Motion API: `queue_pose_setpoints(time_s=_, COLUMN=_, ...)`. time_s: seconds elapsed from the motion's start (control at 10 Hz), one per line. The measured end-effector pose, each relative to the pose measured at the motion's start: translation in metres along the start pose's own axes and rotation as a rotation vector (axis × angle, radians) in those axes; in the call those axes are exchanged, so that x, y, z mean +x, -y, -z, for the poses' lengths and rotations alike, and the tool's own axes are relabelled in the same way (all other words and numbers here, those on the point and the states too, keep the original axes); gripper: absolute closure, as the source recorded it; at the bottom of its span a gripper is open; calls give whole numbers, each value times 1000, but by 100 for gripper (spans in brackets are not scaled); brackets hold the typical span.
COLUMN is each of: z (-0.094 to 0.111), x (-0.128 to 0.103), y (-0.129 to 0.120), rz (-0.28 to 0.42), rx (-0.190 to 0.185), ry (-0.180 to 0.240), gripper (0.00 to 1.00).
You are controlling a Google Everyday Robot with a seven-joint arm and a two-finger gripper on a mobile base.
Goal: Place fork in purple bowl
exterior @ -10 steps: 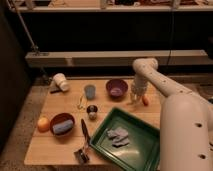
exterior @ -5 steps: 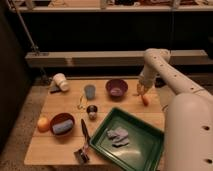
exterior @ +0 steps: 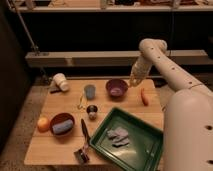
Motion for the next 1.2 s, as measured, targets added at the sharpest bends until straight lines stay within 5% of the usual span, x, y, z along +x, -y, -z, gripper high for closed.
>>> queue_pose_setpoints(time_s=0.4, z=-15, x=-26, y=62, rz=75, rx=37, ry=19, gripper=98)
queue_pose_setpoints(time_s=0.5, z=-30, x=-30, y=73, rz=94, rx=33, ry=36, gripper=87)
queue_pose_setpoints(time_s=0.9, z=-72, x=-23, y=83, rz=119, rx=6, ry=60, gripper=50)
queue_pose_setpoints(time_s=1.2, z=-73, x=-23, y=81, rz=118, rx=2, ry=64, gripper=47)
